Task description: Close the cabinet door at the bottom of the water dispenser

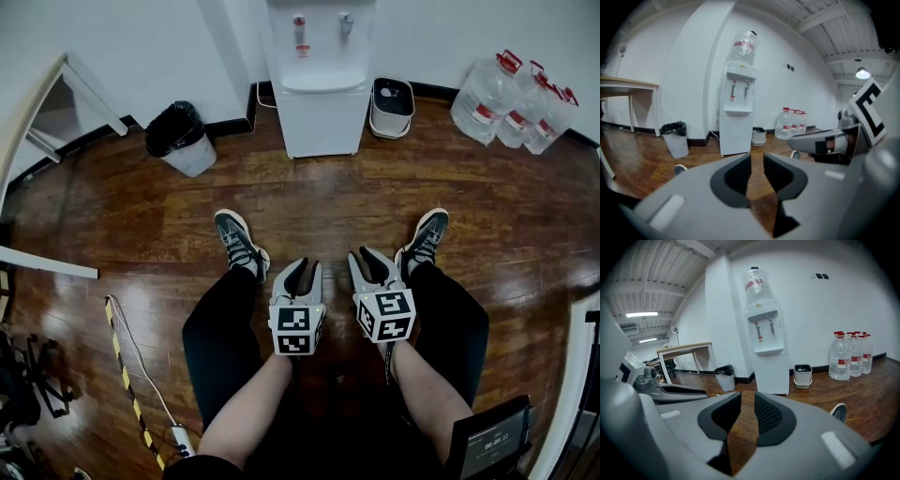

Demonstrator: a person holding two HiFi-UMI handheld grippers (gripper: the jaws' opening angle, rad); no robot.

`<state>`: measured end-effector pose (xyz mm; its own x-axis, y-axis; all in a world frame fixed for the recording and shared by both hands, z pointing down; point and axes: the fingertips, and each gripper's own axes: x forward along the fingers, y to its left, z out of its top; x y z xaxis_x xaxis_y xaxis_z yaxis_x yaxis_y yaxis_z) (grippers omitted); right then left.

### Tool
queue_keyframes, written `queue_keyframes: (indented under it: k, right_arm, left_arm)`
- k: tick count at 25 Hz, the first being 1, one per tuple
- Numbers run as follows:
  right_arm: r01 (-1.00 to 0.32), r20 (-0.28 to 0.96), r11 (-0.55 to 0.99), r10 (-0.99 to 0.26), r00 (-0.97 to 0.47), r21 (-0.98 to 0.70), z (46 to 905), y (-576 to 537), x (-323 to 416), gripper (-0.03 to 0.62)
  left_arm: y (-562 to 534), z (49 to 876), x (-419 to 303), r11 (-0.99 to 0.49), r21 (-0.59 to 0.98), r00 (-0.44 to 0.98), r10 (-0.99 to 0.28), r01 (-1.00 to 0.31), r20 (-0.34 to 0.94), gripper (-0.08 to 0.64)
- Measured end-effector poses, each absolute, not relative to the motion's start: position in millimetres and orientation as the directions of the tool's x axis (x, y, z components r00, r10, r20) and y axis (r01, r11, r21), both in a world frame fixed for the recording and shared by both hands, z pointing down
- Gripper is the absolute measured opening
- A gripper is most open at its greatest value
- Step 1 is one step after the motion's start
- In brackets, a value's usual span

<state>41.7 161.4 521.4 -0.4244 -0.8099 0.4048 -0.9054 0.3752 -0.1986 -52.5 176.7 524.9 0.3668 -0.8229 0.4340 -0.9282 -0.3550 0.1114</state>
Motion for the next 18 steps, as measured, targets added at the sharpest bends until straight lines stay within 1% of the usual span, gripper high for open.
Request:
queue_keyframes:
  k: [3,7,18]
  right_arm:
    - [-0.902,0.421,0.389,-0.798,-0.432,-0.187,527.1,173.6,36.6,0.093]
    - [-0.901,0.437,0.395,-0.789,-0.432,-0.179,532.2,181.6,35.5,0.083]
    - [-0.897,0.398,0.398,-0.804,-0.442,-0.192,525.2,179.5,33.5,0.077]
  left_arm:
    - [186.8,525.6,-51.2,-0.387,0.066,0.377,-0.825,-0.920,0.421,0.106]
    - [193.6,527.1,-51.1,-0.391,0.071,0.383,-0.822,-0.917,0.422,0.104]
    - [191.7,526.6,-43.3,-0.406,0.078,0.400,-0.816,-0.911,0.417,0.103]
